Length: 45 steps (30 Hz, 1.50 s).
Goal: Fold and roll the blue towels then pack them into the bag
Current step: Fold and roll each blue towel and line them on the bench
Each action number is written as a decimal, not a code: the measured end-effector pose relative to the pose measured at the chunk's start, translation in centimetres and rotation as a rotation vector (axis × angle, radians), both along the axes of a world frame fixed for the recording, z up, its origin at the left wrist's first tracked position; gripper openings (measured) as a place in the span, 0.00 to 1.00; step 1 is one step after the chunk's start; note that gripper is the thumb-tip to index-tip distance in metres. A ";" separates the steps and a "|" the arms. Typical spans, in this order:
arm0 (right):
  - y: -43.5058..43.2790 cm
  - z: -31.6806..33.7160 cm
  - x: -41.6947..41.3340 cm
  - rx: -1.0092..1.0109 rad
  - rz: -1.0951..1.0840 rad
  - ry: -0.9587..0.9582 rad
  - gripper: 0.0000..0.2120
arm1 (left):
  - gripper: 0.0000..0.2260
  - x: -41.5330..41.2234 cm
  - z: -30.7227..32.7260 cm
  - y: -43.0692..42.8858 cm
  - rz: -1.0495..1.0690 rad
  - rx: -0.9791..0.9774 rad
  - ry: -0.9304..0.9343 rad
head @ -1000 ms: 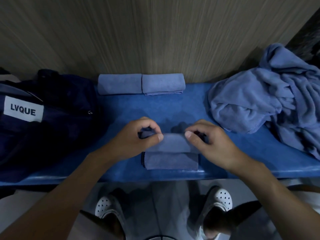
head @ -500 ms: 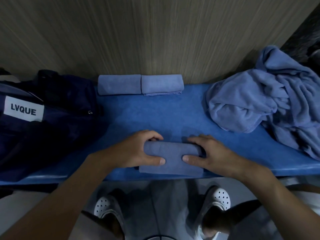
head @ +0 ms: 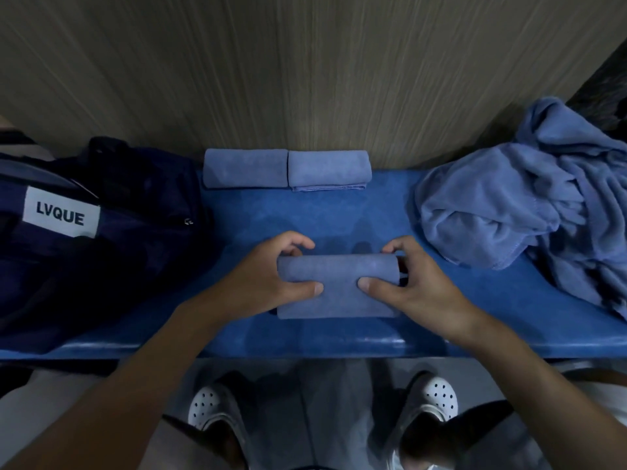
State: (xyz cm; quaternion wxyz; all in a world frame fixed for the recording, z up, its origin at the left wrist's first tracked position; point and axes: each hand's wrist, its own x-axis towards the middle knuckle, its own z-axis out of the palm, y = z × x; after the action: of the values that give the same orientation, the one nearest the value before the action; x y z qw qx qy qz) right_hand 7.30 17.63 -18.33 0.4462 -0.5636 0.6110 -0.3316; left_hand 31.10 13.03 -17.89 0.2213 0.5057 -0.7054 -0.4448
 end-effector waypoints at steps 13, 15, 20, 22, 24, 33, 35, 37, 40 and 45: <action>-7.8 0.5 6.9 0.303 -0.274 -0.633 0.14 | 0.19 3.8 0.5 -3.1 0.424 -0.415 -0.001; -9.7 0.0 8.7 0.302 -0.289 -0.604 0.12 | 0.19 4.7 0.3 -3.3 0.334 -0.561 -0.121; -12.4 -0.6 12.2 0.213 -0.184 -0.444 0.09 | 0.25 5.6 -0.8 -2.7 0.083 -0.521 -0.466; -12.8 -1.1 11.9 0.104 -0.150 -0.185 0.12 | 0.28 5.7 -1.0 -2.3 0.024 -0.463 -0.540; -12.8 -1.5 11.3 0.030 -0.147 -0.036 0.16 | 0.30 5.9 -1.1 -2.2 -0.004 -0.406 -0.583; -13.7 -2.4 13.2 -0.054 -0.194 0.112 0.21 | 0.35 5.4 -1.8 -2.3 0.065 -0.315 -0.570; -14.1 -2.5 13.4 -0.047 -0.206 0.121 0.22 | 0.35 5.4 -1.9 -2.3 0.077 -0.318 -0.540; -14.2 -2.7 13.4 -0.050 -0.211 0.133 0.19 | 0.35 5.3 -2.0 -2.4 0.084 -0.316 -0.539; -14.4 -2.8 13.3 -0.051 -0.206 0.137 0.20 | 0.35 5.3 -2.3 -2.6 0.095 -0.301 -0.551; -13.7 -2.0 12.7 -0.032 -0.160 0.104 0.27 | 0.34 4.8 -2.0 -2.7 0.133 -0.316 -0.525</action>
State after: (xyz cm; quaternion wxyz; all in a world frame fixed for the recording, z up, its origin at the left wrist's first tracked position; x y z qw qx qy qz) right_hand 19.99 3.94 -20.29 0.3770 -0.5364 0.6710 -0.3464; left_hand 35.94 10.31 -19.94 0.1364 0.6075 -0.7642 -0.1683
